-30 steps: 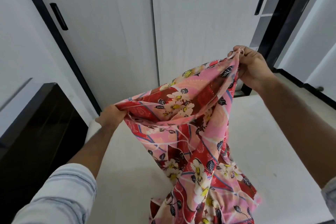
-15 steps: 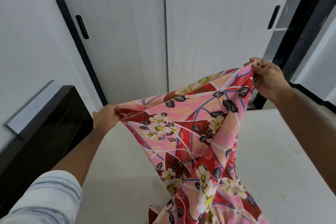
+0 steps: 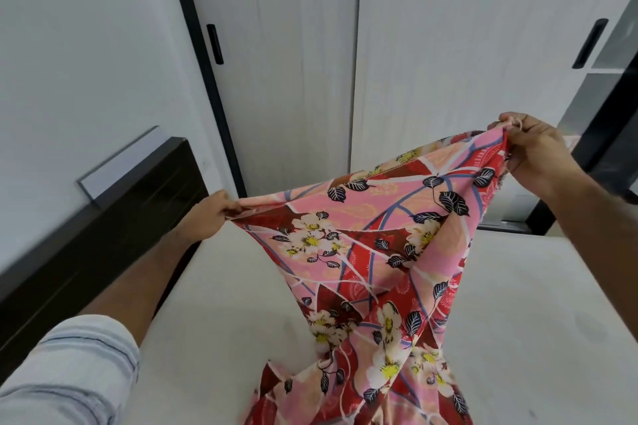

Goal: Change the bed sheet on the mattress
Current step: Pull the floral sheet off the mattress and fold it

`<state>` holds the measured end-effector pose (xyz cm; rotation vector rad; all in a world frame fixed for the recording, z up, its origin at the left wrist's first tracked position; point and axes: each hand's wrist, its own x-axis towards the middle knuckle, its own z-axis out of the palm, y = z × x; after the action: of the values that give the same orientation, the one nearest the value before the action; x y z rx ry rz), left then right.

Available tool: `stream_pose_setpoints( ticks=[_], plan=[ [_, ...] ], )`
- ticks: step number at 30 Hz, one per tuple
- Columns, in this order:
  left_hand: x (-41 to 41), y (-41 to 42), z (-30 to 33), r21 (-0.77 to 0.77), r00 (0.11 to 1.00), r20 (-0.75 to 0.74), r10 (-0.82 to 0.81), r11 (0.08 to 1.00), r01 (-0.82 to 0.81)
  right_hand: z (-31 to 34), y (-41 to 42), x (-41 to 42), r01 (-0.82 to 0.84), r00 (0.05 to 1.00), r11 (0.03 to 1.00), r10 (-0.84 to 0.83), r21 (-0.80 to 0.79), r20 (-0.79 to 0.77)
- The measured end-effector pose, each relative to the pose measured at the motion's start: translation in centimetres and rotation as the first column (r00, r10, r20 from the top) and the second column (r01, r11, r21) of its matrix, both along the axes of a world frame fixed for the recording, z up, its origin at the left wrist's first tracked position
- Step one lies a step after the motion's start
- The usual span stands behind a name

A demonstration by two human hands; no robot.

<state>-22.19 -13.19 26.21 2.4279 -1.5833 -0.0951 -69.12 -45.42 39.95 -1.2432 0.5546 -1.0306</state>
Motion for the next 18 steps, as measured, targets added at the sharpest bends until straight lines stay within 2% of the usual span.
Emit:
stream_pose_setpoints(
  ticks=[3, 5, 13, 18],
  plan=[
    [-1.4, 1.8, 0.3, 0.194, 0.967, 0.212, -0.141, 0.976, 0.1, -0.5, -0.5, -0.3, -0.004, 0.999, 1.0, 0.004, 0.005, -0.046],
    [-1.8, 2.7, 0.8, 0.26, 0.933, 0.302, -0.195, 0.959, 0.116, -0.6, -0.7, -0.1, 0.0, 0.998, 1.0, 0.001, 0.007, -0.07],
    [-0.5, 4.8, 3.7, 0.221, 0.967, 0.227, -0.115, 0.973, 0.064, 0.3, -0.4, 2.7, -0.022, 0.998, 1.0, 0.021, -0.014, -0.058],
    [1.1, 5.3, 5.0, 0.058, 0.988, 0.127, 0.087, 0.994, -0.095, 1.0, -0.5, 4.6, 0.019, 0.999, 1.0, -0.019, 0.003, -0.045]
  ],
)
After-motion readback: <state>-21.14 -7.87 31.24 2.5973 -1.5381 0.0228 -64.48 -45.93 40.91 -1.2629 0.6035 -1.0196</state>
